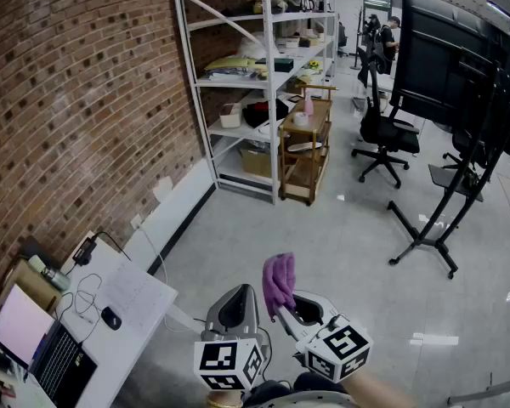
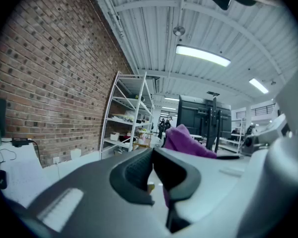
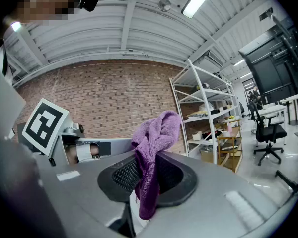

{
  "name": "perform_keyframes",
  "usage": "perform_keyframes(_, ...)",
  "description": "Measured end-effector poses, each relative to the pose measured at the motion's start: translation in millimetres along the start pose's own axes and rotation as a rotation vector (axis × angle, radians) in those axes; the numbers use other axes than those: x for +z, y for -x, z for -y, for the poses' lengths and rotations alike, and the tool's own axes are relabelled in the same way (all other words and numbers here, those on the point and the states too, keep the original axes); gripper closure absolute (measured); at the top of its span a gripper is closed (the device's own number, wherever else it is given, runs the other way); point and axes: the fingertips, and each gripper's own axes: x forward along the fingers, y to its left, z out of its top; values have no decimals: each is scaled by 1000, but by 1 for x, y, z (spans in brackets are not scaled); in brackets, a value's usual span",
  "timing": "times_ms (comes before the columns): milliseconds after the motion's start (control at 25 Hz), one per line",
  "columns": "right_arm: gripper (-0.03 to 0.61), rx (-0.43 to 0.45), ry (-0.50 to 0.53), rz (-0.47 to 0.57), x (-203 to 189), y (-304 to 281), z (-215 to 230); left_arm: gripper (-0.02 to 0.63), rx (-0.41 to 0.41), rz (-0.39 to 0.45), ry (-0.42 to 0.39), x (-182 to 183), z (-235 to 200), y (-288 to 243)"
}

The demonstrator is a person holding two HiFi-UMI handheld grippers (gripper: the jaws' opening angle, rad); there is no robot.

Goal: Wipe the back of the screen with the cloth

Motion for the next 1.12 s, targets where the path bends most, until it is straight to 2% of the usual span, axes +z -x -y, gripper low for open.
perform_keyframes(200,517,-51,-13,12,-1,1,38,606,-63,-26,-4,-8,20,-39)
perform_keyframes(360,517,-147,-10,34,4,11,98,606,-143,-52,-19,-16,54,-93)
perform_keyframes(600,517,-296,-17,69,30,36,240,606,-232,-49,-45,-9,129,-204)
perform_keyframes(880,517,-387,11,68,74,74,411,606,-340,-51,-25,7,243,-354)
perform_keyframes(1120,517,-478,9,67,92,108,521,606,-422,-49,-53,13,325,-444)
